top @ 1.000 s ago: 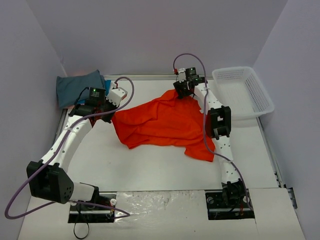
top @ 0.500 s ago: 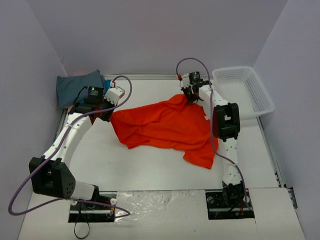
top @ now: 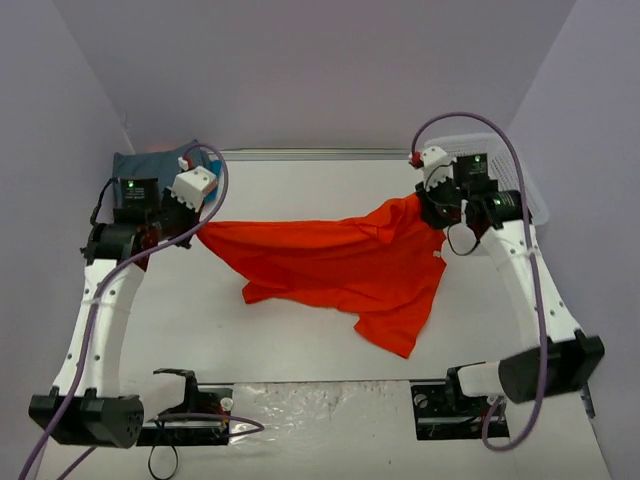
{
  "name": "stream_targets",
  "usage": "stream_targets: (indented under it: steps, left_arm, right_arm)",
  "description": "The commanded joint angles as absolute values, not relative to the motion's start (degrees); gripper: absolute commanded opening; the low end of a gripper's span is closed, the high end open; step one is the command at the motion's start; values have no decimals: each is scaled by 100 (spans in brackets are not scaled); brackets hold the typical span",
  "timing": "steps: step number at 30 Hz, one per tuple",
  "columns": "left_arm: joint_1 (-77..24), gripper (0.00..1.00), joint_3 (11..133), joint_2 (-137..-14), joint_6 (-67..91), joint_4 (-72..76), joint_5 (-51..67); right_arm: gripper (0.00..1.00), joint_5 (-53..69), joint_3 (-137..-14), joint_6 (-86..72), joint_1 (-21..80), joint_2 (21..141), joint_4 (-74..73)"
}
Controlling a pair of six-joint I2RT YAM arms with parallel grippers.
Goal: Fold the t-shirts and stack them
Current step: Flatten out the tshirt
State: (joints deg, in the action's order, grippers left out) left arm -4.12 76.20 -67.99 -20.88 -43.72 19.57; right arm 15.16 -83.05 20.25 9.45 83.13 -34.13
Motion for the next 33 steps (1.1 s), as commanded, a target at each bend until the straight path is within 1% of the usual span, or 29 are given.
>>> stream_targets:
  steps: [1, 4, 7, 8, 11, 14, 15, 16, 17, 18, 19, 20, 22, 23, 26, 29, 31, 32, 33]
  left_arm:
    - [-299, 2, 7902, -6241, -2434, -5281, 2522]
    - [-290, 2, 7735, -5960, -2382, -5256, 2392]
    - [-281, 2, 7717, -6037, -2102, -5011, 2006]
    - [-273, 2, 7708, -6186, -1996, -4723, 1873]
    - [-264, 2, 7699, -6511, -1627, -4273, 1574]
    - [-264, 2, 7961, -7388, -1345, -3667, 1564]
    - [-246, 2, 8050, -7566, -1214, -3569, 1591]
    - [-237, 2, 8181, -7767, -1143, -3490, 1617]
    - [-229, 2, 8513, -8152, -1082, -3350, 1600]
    - [-211, 2, 8708, -8339, -977, -3305, 1617]
    - [-194, 2, 8910, -8524, -915, -3279, 1608]
    - [-185, 2, 9365, -8847, -862, -3209, 1547]
    - [-167, 2, 9868, -9104, -774, -3208, 1477]
    - [-167, 2, 10096, -9227, -730, -3217, 1424]
    - [-158, 2, 10695, -9037, -563, -3121, 1459]
    - [-158, 2, 11056, -8642, -474, -3251, 1503]
    - [-150, 2, 11048, -8377, -475, -3331, 1573]
    - [-158, 2, 10943, -8045, -509, -3296, 1599]
    - [-150, 2, 10803, -7859, -545, -3261, 1608]
  right_arm:
    - [0, 2135, -7867, 2302, 949, 7369, -4489]
    - [0, 2057, -7665, 2241, 949, 6840, -4570]
    - [0, 1838, -7594, 2329, 941, 6828, -4379]
    - [0, 1637, -7576, 2303, 940, 6916, -4264]
    - [0, 1468, -7725, 2268, 870, 7583, -3824]
    - [0, 1433, -8278, 2267, 791, 8610, -3543]
    - [0, 1424, -8497, 2268, 774, 8892, -3498]
    - [0, 1389, -9030, 2241, 739, 9460, -3498]
    - [0, 1397, -9340, 2206, 712, 9753, -3507]
    - [0, 1354, -9961, 2180, 703, 10234, -3516]
    - [0, 1267, -10315, 2154, 677, 10448, -3516]
    - [0, 1222, -10658, 2119, 642, 10668, -3516]
    - [0, 1213, -11413, 1917, 554, 11161, -3568]
    - [0, 1248, -12113, 1864, 475, 11267, -3594]
    - [0, 1283, -12987, 1740, 422, 11251, -3639]
    - [0, 1239, -13253, 1705, 413, 10751, -3612]
    - [0, 1318, -13158, 1688, 378, 10234, -3604]
    - [0, 1344, -13018, 1696, 387, 10030, -3595]
    - [0, 1440, -12608, 1696, 387, 9585, -3543]
